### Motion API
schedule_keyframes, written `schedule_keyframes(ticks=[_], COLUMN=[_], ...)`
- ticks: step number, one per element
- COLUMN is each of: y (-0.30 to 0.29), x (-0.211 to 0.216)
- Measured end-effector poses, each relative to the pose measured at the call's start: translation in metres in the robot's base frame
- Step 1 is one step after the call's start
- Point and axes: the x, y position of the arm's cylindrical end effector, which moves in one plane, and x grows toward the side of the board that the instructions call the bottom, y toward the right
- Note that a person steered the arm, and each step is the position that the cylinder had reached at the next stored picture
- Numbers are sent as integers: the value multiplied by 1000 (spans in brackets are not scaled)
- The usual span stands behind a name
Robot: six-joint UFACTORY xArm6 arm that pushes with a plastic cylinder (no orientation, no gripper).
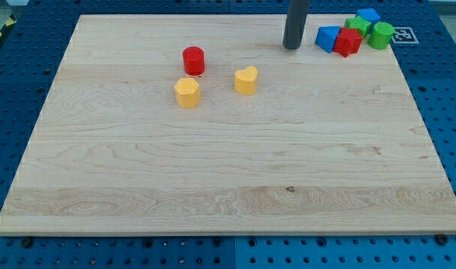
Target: Move green circle diagonal to the yellow heart
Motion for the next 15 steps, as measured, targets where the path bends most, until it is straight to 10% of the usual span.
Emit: schedule_keyframes(ticks=[2, 5, 8, 15], y=[94, 232, 213, 147], x=[60, 8, -84, 25])
